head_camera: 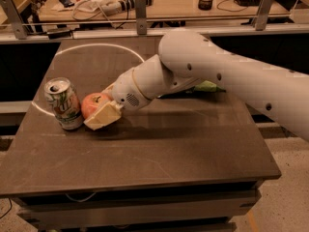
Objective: Move apple near 7up can
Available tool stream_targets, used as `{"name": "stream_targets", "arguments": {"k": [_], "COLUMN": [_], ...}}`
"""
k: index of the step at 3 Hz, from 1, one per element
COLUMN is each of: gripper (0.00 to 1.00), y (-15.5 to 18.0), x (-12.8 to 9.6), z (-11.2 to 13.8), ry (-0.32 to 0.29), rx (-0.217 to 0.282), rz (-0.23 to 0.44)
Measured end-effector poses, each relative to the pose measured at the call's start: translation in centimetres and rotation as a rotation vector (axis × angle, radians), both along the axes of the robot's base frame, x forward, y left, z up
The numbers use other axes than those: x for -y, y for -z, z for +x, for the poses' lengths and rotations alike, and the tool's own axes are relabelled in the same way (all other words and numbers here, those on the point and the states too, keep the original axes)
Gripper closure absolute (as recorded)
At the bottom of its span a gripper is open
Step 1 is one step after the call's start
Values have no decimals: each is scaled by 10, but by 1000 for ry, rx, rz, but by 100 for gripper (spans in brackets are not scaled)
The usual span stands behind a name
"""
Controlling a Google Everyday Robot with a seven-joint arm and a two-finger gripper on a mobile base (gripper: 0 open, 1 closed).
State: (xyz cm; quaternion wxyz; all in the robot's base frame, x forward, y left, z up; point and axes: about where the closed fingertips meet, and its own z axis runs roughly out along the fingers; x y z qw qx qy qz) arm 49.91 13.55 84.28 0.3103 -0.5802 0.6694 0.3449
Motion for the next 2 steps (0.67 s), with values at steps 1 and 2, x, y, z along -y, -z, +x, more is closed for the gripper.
{"name": "stream_targets", "arguments": {"k": [1,2], "gripper": [100,82], "y": [3,2], "x": [-1,-2], "z": [-1,-2], "ry": [-5,-9], "rx": [2,2], "rz": [-5,-5]}}
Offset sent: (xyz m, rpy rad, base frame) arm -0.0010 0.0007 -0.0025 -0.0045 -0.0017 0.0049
